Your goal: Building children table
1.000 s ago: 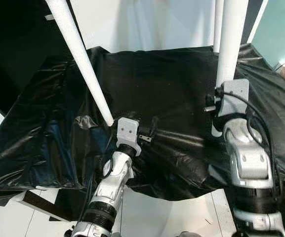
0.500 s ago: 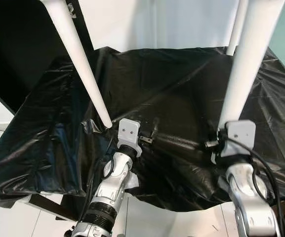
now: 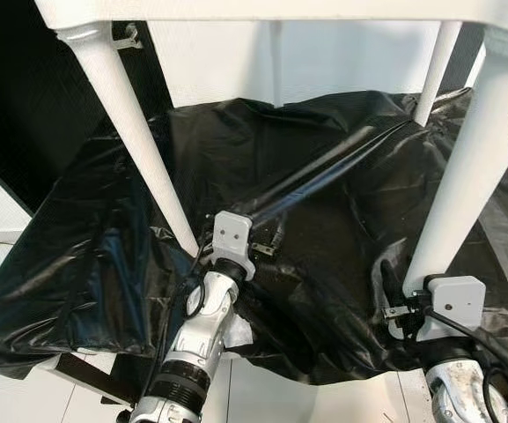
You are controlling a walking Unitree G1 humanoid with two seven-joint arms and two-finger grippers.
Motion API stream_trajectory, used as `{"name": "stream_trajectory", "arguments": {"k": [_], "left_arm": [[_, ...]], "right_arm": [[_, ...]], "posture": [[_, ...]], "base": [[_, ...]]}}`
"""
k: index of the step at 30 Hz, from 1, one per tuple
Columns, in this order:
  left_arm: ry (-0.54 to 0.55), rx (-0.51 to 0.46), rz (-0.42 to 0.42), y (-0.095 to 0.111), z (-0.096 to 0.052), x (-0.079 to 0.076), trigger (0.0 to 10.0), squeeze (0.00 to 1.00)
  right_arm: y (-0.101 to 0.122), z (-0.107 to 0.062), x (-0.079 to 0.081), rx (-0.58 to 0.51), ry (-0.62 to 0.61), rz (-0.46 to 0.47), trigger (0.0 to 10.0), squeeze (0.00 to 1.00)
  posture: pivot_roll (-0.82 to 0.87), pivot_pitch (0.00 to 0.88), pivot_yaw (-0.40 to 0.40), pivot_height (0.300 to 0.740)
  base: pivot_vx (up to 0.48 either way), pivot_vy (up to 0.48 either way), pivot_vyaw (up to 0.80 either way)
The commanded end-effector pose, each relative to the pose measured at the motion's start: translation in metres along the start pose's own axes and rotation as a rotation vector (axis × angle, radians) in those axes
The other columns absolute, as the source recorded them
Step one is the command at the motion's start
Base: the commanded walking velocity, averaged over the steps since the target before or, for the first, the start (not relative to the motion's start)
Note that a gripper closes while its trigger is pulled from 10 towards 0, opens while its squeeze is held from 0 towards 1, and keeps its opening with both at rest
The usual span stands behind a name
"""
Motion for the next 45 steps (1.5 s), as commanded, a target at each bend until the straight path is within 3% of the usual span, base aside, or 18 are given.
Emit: {"name": "stream_trajectory", "arguments": {"k": [1,2,3,5,6,7,10,15,18,24,28,29,30,32,33,34,35,45], "left_arm": [[-0.04,0.025,0.005,-0.005,-0.001,-0.001,10.0,0.0],[-0.041,0.026,0.005,-0.005,-0.001,-0.001,10.0,0.0],[-0.043,0.026,0.004,-0.005,-0.001,-0.002,10.0,0.0],[-0.044,0.027,0.001,-0.005,-0.001,-0.002,10.0,0.0],[-0.044,0.026,0.0,-0.005,-0.001,-0.002,10.0,0.0],[-0.042,0.026,-0.002,-0.005,-0.002,-0.002,10.0,0.0],[-0.032,0.025,-0.004,-0.005,-0.004,0.002,10.0,0.0],[-0.014,0.031,-0.008,-0.006,-0.009,0.008,10.0,0.0],[0.038,0.032,-0.043,-0.005,-0.017,0.021,10.0,0.0],[0.146,0.04,-0.041,-0.002,-0.042,0.049,10.0,0.0],[0.184,0.04,-0.024,0.0,-0.061,0.056,10.0,0.0],[0.197,0.043,-0.026,0.0,-0.067,0.057,10.0,0.71],[0.198,0.039,-0.031,0.0,-0.071,0.056,10.0,1.0],[0.2,0.039,-0.026,0.001,-0.073,0.053,10.0,1.0],[0.216,0.049,-0.009,0.002,-0.076,0.053,10.0,0.2],[0.216,0.049,-0.009,0.002,-0.076,0.053,10.0,0.2],[0.228,0.053,0.004,0.003,-0.079,0.055,10.0,0.0],[0.302,0.057,0.027,0.014,-0.105,0.071,10.0,0.0]], "right_arm": [[-0.041,-0.01,-0.001,0.212,0.016,-0.07,10.0,0.0],[-0.04,-0.005,-0.002,0.199,-0.008,-0.064,10.0,0.55],[-0.037,-0.001,-0.003,0.183,-0.026,-0.046,10.0,1.0],[-0.031,0.007,-0.002,0.151,-0.038,-0.019,10.0,1.0],[-0.029,0.01,0.0,0.138,-0.037,-0.015,10.0,0.84],[-0.028,0.013,0.001,0.127,-0.033,-0.022,10.0,0.0],[-0.03,0.009,-0.002,0.117,-0.049,-0.021,10.0,0.0],[-0.026,-0.006,-0.008,0.076,-0.116,0.072,10.0,0.0],[-0.021,-0.022,-0.009,0.065,-0.07,0.184,10.0,0.0],[0.001,-0.028,-0.011,-0.052,-0.038,0.094,10.0,0.0],[-0.005,-0.028,-0.012,-0.007,-0.053,0.093,10.0,0.0],[-0.007,-0.027,-0.013,0.001,-0.06,0.084,10.0,0.0],[-0.007,-0.027,-0.012,0.002,-0.05,0.076,10.0,0.0],[-0.007,-0.027,-0.011,0.003,-0.04,0.07,10.0,0.0],[-0.003,-0.027,-0.01,-0.013,-0.023,0.059,10.0,0.0],[-0.003,-0.027,-0.01,-0.013,-0.023,0.059,10.0,0.0],[0.002,-0.025,-0.006,-0.033,-0.006,0.062,10.0,0.0],[0.017,-0.027,-0.007,-0.06,0.008,0.132,10.0,0.0]], "posture": [[-0.14,0.043,0.039,0.74],[-0.14,0.044,0.041,0.74],[-0.14,0.044,0.041,0.74],[-0.14,0.045,0.041,0.74],[-0.13,0.043,0.041,0.74],[-0.12,0.039,0.035,0.74],[-0.12,0.035,0.03,0.74],[-0.13,0.03,0.038,0.74],[-0.15,0.028,0.053,0.74],[-0.15,0.024,0.063,0.74],[-0.13,0.037,0.044,0.74],[-0.13,0.041,0.039,0.74],[-0.12,0.046,0.032,0.74],[-0.12,0.054,0.028,0.74],[-0.11,0.06,0.026,0.74],[-0.11,0.06,0.026,0.74],[-0.11,0.061,0.032,0.74],[-0.12,0.05,0.04,0.74]], "base": [[0.0,0.0,0.0],[0.0,0.0,0.0],[0.0,0.0,0.0],[0.0,0.0,0.0],[0.0,0.0,0.0],[0.0,0.0,0.0],[0.0,0.0,0.0],[0.0,0.0,0.0],[0.0,0.0,0.0],[0.0,0.0,0.0],[0.0,0.0,0.0],[0.0,0.0,0.0],[0.0,0.0,0.0],[0.0,0.0,0.0],[0.0,0.0,0.0],[0.0,0.0,0.0],[0.0,0.0,0.0],[0.0,0.0,0.0]]}}
Point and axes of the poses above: a point about 5 cm out from each wrist's last joint towards the gripper, its own z axis pointing out of the wrist towards the gripper, its own y axis along the axis of the wrist's last joint, x = y × z, the point moved 2 cm from there along z, pointing out of the wrist towards the gripper, and after that the axes turned 1 degree about -z, right-handed, at the moved point
